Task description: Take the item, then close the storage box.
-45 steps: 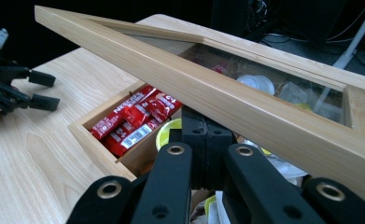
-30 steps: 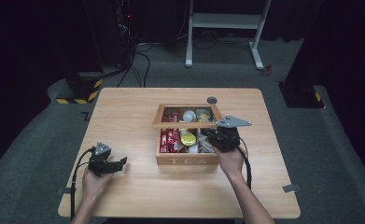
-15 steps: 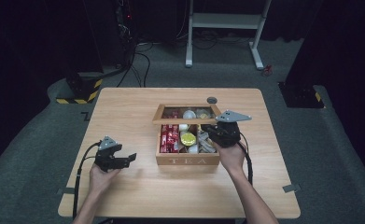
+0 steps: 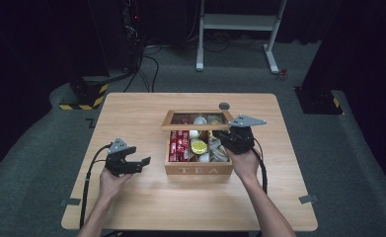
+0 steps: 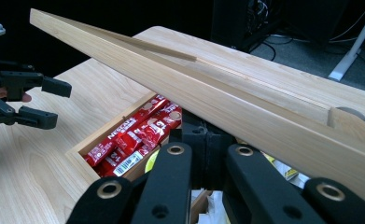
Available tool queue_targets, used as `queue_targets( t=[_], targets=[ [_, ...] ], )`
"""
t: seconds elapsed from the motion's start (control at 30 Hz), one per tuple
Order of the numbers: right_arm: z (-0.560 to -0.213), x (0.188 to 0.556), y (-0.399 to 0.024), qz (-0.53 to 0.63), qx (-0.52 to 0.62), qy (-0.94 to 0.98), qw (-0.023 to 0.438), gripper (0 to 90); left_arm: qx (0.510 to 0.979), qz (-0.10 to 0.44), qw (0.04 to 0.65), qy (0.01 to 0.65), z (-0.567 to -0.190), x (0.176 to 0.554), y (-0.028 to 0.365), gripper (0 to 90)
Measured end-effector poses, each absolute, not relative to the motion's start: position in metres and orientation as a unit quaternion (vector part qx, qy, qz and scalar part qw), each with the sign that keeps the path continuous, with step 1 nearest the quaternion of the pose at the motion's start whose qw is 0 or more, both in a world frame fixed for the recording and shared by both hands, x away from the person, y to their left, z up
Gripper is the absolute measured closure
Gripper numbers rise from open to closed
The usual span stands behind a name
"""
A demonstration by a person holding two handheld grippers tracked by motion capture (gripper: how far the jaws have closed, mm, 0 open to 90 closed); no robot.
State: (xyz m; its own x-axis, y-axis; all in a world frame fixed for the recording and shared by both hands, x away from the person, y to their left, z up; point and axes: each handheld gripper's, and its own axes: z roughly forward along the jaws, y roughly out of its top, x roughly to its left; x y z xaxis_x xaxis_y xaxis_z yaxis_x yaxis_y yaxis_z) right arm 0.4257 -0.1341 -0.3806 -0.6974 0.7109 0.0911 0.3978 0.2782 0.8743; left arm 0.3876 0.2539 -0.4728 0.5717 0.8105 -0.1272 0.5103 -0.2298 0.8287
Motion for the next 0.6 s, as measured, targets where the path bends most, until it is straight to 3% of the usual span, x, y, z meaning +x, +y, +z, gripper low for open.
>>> queue_targets(
  t=[0.6],
  targets=[
    [-0.377, 0.430, -0.134, 0.485, 0.356, 0.783, 0.161, 89.9, 0.782, 0.148, 0.463, 0.390, -0.457, 0.395, 0.214, 21.6]
  ],
)
